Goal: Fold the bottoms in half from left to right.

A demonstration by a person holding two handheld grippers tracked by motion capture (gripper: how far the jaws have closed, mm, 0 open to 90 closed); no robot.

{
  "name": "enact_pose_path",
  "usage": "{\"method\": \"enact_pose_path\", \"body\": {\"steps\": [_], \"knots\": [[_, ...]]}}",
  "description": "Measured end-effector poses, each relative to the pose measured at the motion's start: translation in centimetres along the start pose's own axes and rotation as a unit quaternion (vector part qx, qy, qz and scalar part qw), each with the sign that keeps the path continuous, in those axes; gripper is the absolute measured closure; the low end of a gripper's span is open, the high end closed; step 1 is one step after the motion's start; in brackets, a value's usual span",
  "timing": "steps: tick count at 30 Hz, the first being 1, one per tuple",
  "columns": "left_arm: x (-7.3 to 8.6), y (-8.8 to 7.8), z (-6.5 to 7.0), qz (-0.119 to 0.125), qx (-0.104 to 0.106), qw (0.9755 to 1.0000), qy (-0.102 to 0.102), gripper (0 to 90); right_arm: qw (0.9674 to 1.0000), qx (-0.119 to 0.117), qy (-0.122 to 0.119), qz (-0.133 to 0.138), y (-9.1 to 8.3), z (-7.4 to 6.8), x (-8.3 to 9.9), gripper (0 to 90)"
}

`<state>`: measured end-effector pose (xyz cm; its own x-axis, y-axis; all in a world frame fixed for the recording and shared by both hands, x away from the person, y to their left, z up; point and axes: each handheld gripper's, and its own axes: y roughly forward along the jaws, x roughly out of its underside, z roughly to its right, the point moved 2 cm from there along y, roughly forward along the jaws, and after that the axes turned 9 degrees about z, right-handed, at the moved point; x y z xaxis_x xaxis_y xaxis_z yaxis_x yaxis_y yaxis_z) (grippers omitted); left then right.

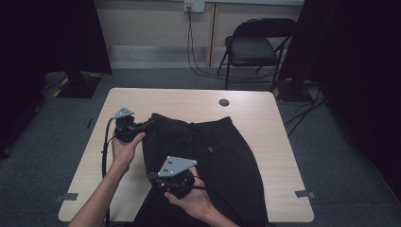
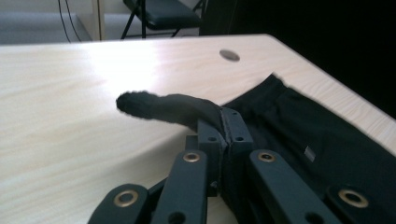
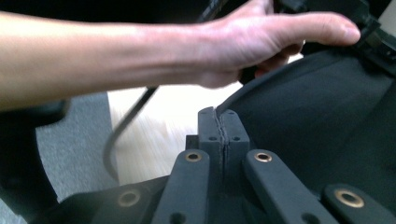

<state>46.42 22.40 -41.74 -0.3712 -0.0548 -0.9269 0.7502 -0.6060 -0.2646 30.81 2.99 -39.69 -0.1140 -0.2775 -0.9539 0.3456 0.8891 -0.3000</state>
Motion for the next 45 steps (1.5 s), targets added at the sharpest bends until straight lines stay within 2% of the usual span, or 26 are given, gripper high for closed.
{"method": "enact_pose_path", "body": {"steps": [2,6,8,10,13,15,17,19,20,21,25,28,32,35,40,43,45], "knots": [[-0.5,-0.5,-0.2,-0.003,-0.007,0.9999,0.008,88.3,0.9999,-0.010,0.010,0.010,0.1,0.1,-0.7,89.7],[-1.7,-1.4,-0.7,0.008,-0.008,0.9999,0.002,88.4,0.9997,-0.009,0.001,0.021,0.5,-0.2,-2.0,89.7],[-2.3,-1.8,-0.8,0.012,-0.006,0.9999,0.007,88.4,0.9995,-0.012,-0.004,0.029,0.8,-0.5,-2.6,89.7],[-2.9,-2.1,-0.8,0.012,-0.008,0.9998,0.013,88.4,0.9990,-0.019,0.004,0.042,1.3,-0.7,-3.4,89.7],[-4.1,-2.7,-0.3,0.021,-0.004,0.9997,0.014,88.4,0.9983,-0.024,-0.003,0.053,1.6,-1.0,-4.6,89.7],[-5.3,-3.2,0.2,0.025,-0.006,0.9993,0.026,88.4,0.9976,-0.027,-0.011,0.063,1.6,-1.3,-5.8,89.8],[-6.6,-3.8,0.9,0.036,-0.012,0.9989,0.029,88.5,0.9962,-0.032,-0.015,0.080,1.3,-1.4,-6.9,89.8],[-7.1,-3.8,1.3,0.041,-0.012,0.9987,0.028,88.5,0.9949,-0.033,-0.019,0.093,0.6,-1.3,-7.8,89.8],[-7.2,-3.5,1.6,0.036,-0.013,0.9986,0.037,88.5,0.9946,-0.034,-0.016,0.096,0.4,-1.1,-7.8,89.8],[-7.0,-3.2,1.9,0.031,-0.013,0.9984,0.046,88.5,0.9944,-0.032,-0.012,0.100,0.0,-0.9,-7.7,89.8],[-5.0,-0.6,3.0,0.013,0.008,0.9985,0.053,88.5,0.9956,-0.009,0.001,0.093,-2.5,0.3,-5.4,89.7],[-3.4,1.6,4.0,0.009,0.023,0.9990,0.037,88.5,0.9961,0.014,0.015,0.086,-4.8,1.4,-3.2,89.8],[-2.2,4.8,5.6,-0.014,0.027,0.9989,0.035,88.4,0.9956,0.050,0.039,0.070,-7.6,3.2,-0.6,89.8],[-1.5,6.9,6.4,-0.032,0.027,0.9984,0.038,88.3,0.9942,0.077,0.048,0.057,-9.4,4.4,0.7,89.7],[-0.3,9.8,7.3,-0.054,0.039,0.9973,0.032,87.8,0.9893,0.124,0.067,0.036,-12.4,6.8,3.1,89.7],[-0.1,10.7,8.2,-0.060,0.051,0.9962,0.039,87.8,0.9873,0.137,0.076,0.026,-13.8,7.2,4.2,89.7],[-0.1,11.1,9.1,-0.059,0.060,0.9951,0.052,87.8,0.9864,0.139,0.084,0.023,-14.7,7.2,5.0,89.7]]}}
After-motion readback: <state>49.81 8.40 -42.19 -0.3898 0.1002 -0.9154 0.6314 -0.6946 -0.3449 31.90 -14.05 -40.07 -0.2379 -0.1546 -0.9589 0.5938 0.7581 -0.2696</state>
